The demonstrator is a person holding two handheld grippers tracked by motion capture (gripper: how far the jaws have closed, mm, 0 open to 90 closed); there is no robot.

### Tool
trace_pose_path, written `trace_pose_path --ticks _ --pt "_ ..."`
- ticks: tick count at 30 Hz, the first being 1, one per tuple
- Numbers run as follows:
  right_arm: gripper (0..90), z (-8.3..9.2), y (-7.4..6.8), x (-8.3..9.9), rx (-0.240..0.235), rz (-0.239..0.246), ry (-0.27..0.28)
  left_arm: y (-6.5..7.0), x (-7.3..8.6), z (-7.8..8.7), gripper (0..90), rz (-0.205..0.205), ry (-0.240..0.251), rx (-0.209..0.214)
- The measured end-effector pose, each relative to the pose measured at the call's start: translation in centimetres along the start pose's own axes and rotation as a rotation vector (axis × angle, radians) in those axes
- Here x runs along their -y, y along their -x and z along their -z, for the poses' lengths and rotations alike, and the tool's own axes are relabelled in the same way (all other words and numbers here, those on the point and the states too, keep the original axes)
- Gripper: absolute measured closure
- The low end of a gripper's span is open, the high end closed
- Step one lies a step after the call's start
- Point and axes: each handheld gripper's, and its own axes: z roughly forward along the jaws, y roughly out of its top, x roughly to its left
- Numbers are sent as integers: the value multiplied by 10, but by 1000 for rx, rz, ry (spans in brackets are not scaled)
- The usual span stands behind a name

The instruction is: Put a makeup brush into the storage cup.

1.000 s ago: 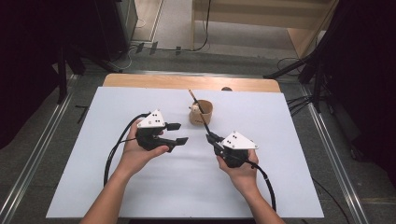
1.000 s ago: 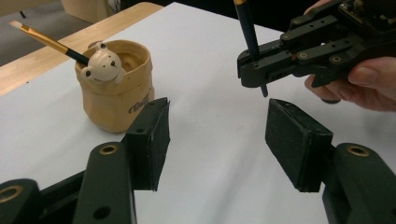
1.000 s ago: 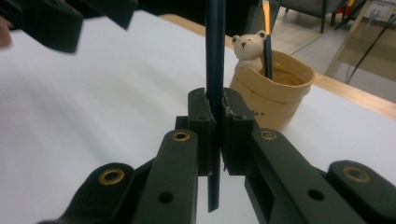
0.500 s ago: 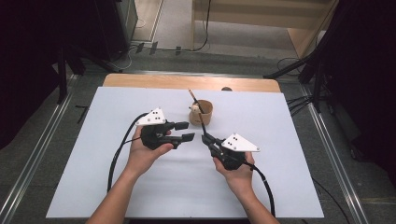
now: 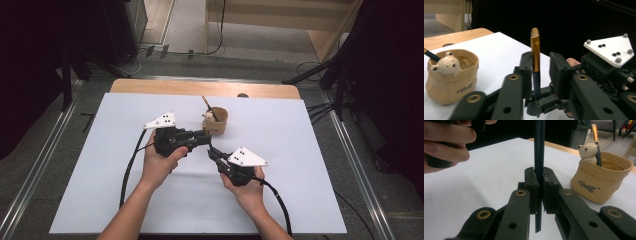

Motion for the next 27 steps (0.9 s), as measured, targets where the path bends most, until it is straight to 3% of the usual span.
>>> trace_pose_path --ticks 2,6,9,12,18,20,24,25,27 --pt "854 -1 0 0 -10 8 -1 1 0 0 848 -11 -5 -1" --pt "841 -2 1 0 -26 6 -21 2 0 0 855 -20 -22 -23" --pt "708 -1 1 -3 -13 -3 -18 4 0 0 856 -34 -36 -39" --pt "691 1 0 -9 -6 -7 -2 6 1 -2 857 -53 -54 -49" --pt "747 2 -1 -21 -20 -18 8 9 2 -5 857 -70 -71 -55" --pt "824 1 -3 -23 -17 -19 -2 9 2 -5 857 -72 -79 -61" --pt "841 -1 -2 -25 -10 -13 -9 9 3 -3 849 -69 -59 -66" --pt "841 -1 -3 -25 -8 -12 -9 8 3 -2 828 -52 -41 -49" --pt "841 0 -2 -26 7 -1 -12 6 4 1 662 -23 -19 -42"
